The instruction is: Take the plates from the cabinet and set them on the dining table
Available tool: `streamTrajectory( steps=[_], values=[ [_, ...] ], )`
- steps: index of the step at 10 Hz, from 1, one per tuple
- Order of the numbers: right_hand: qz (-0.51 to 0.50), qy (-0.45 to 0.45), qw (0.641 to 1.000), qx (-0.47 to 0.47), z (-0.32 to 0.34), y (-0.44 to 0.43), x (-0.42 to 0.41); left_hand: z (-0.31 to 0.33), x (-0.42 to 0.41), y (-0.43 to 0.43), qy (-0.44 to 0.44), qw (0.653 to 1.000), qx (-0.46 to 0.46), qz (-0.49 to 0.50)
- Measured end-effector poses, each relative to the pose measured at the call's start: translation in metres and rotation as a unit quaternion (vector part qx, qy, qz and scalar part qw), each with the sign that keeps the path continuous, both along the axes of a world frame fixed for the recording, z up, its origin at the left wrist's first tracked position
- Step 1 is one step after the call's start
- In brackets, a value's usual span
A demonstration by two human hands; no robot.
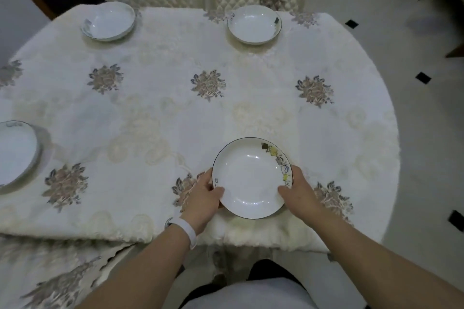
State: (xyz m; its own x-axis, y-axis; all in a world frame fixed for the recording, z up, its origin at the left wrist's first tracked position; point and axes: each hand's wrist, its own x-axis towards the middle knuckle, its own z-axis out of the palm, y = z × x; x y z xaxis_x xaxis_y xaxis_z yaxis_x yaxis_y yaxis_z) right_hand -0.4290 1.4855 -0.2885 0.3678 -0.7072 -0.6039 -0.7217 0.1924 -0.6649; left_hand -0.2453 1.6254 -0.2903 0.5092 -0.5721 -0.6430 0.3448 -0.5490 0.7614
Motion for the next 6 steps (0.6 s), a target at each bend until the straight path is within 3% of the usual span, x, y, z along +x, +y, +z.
streamTrajectory(
  steps=[2,4,6],
  values=[
    [-0.027,0.005,1.000,0.001,-0.014,0.004,-0.007,-0.019,-0.002,-0.004,-0.011,0.999,0.021,-0.045],
    [-0.036,0.001,0.999,-0.007,-0.020,0.004,-0.011,-0.018,0.003,-0.005,-0.047,0.997,0.051,-0.039],
    [-0.092,0.020,0.994,-0.056,-0.003,0.000,-0.021,-0.011,0.030,0.006,-0.027,0.998,0.053,-0.007]
  ],
)
